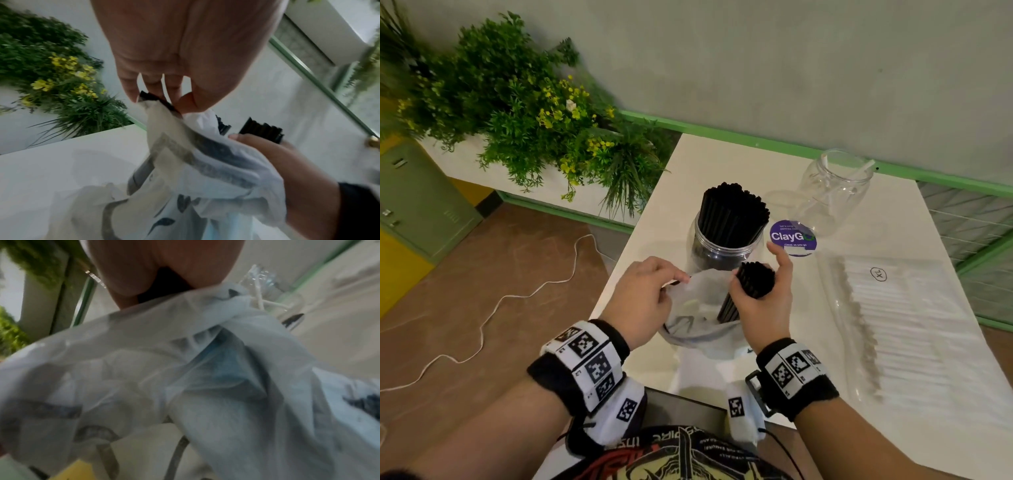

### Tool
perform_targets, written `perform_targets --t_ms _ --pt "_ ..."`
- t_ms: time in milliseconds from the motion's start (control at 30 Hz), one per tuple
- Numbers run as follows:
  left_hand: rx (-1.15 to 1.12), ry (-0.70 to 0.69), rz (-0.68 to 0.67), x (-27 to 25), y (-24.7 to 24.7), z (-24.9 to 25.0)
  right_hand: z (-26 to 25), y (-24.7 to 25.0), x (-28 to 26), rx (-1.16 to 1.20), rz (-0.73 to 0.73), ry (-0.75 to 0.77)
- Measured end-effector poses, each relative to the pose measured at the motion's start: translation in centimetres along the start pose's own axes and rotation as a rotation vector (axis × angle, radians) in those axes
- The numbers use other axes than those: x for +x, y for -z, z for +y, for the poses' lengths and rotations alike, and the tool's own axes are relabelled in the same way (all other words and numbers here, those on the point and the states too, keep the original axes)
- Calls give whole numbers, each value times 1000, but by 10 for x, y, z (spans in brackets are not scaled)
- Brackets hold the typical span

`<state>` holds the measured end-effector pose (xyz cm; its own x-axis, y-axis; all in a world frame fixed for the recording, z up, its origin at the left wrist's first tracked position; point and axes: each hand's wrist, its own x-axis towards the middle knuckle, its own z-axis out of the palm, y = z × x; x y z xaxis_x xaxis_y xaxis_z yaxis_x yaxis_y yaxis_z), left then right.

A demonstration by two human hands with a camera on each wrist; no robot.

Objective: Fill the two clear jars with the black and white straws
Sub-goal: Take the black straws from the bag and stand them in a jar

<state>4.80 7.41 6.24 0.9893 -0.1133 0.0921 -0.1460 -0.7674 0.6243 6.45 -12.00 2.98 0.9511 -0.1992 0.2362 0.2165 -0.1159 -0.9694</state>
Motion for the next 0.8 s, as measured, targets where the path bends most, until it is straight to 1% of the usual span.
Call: perform_targets --t_ms 33,100,133,167,200,267,333,400,467,533,600,700,800 --pt "70 -40 46 -1 0 5 2 0 0 30 26 -14" --pt "148 -176 143 -3 2 17 7 1 -2 73 42 -33" --pt "158 -252 156 -5 2 23 11 1 -3 83 37 -49" --pt "176 -324 136 -6 0 28 15 1 -4 91 32 -74" --pt "214 -377 82 -7 -3 30 19 1 -5 94 27 -105" --pt "330 -403 -57 -10 -16 28 28 3 -6 95 4 -177" --pt "400 -338 -151 -13 -33 15 37 5 -6 78 -25 -241" --pt "395 -243 -209 -16 -48 2 44 8 -5 76 -44 -289" --pt "380 -193 -302 -18 -60 -7 49 9 -4 65 -62 -328" --pt "404 -136 -411 -17 -68 -17 53 8 -4 52 -97 -364" --pt "451 -63 -491 -17 -76 -31 58 7 -5 29 -143 -406" --pt "469 60 -556 -19 -88 -46 62 4 -7 1 -224 -485" --pt "452 154 -546 -24 -95 -55 62 5 -2 -64 -297 -497"
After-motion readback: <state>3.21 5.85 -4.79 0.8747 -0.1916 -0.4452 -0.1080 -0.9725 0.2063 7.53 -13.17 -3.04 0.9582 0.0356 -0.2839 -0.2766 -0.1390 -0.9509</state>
